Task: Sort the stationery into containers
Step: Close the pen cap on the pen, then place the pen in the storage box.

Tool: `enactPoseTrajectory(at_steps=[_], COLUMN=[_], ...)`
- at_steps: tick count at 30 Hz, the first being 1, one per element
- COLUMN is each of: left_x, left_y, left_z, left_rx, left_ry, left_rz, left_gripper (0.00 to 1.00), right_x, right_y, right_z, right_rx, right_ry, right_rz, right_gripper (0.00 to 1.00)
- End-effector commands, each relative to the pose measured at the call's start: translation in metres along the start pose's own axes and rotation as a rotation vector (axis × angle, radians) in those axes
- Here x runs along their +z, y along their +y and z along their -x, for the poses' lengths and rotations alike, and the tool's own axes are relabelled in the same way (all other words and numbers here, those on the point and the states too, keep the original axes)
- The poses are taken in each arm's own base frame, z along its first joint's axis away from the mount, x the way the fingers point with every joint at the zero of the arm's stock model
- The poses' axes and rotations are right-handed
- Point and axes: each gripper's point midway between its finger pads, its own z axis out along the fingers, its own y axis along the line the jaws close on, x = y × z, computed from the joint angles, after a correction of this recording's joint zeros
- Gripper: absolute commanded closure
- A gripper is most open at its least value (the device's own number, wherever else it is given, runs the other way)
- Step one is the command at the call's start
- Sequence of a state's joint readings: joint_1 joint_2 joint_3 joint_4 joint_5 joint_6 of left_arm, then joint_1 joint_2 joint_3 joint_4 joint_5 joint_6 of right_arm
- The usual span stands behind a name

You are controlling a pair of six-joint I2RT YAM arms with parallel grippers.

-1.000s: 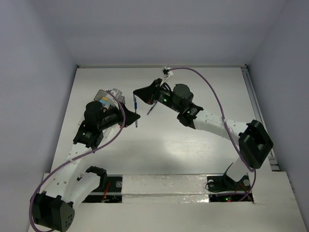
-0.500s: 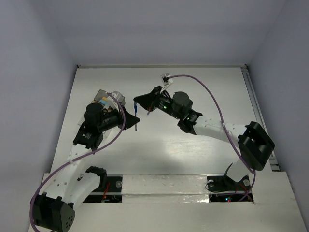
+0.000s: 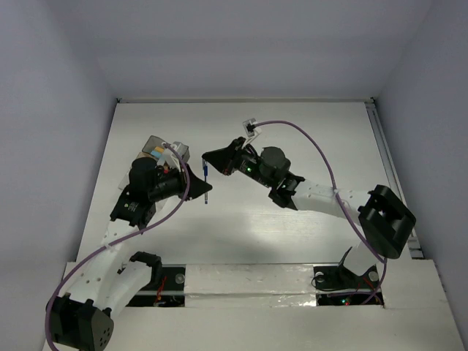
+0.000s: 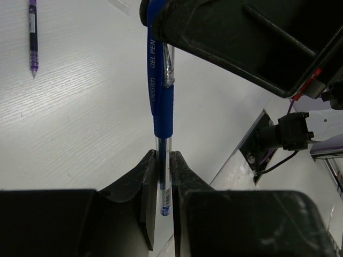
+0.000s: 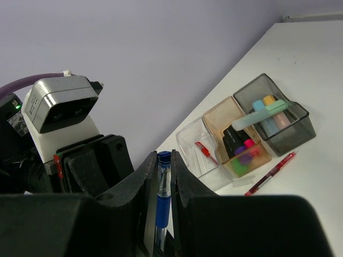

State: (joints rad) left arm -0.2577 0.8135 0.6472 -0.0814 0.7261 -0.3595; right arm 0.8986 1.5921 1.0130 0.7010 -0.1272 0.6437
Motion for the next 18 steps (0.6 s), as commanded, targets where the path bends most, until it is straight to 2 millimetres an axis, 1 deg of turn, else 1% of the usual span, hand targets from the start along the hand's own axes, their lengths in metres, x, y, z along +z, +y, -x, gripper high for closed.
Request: enactPoseTrajectory(at_steps=[1, 2, 4, 6, 8, 9, 13, 15, 16, 18], left_x=[-0.014, -0.016, -0.019, -0.019, -0.021, -0.020, -0.019, -0.018, -0.017, -0.015], left_y=[-0.026, -0.027, -0.031, -0.032, -0.035, -0.034, -0.040, -0.041, -0.042, -0.042], left_z=[0.082, 0.084, 0.092, 0.097, 0.104, 0.105, 0.113, 0.117, 0.117, 0.117], left_rx=[0.173, 0.177, 0.188, 0.188, 0.194, 0.188, 0.179, 0.175, 0.160, 0.147], left_ry=[-0.277, -0.284, -0.306, -0.315, -0.328, -0.326, -0.343, -0.351, -0.349, -0.350], left_rz=[-0.017, -0.012, -0.005, -0.001, 0.001, 0.002, -0.018, -0.024, -0.031, -0.043], left_gripper=[1.00, 1.00, 1.00, 1.00, 1.00, 1.00, 1.00, 1.00, 1.00, 1.00], right_x=[-0.023, -0.024, -0.028, -0.031, -0.035, -0.036, -0.040, -0.042, -0.043, -0.043], right_y=[0.004, 0.007, 0.002, 0.005, 0.002, 0.006, 0.004, 0.002, 0.003, 0.003], right_z=[-0.084, -0.089, -0.095, -0.104, -0.111, -0.115, -0.121, -0.126, -0.132, -0.130], right_rx=[0.031, 0.041, 0.049, 0.062, 0.082, 0.087, 0.090, 0.085, 0.085, 0.088], right_ry=[0.250, 0.259, 0.269, 0.289, 0.302, 0.307, 0.314, 0.322, 0.335, 0.327], right_rz=[0.023, 0.029, 0.018, 0.024, 0.021, 0.034, 0.022, 0.010, 0.010, 0.004], right_gripper=[1.00, 1.00, 1.00, 1.00, 1.00, 1.00, 1.00, 1.00, 1.00, 1.00])
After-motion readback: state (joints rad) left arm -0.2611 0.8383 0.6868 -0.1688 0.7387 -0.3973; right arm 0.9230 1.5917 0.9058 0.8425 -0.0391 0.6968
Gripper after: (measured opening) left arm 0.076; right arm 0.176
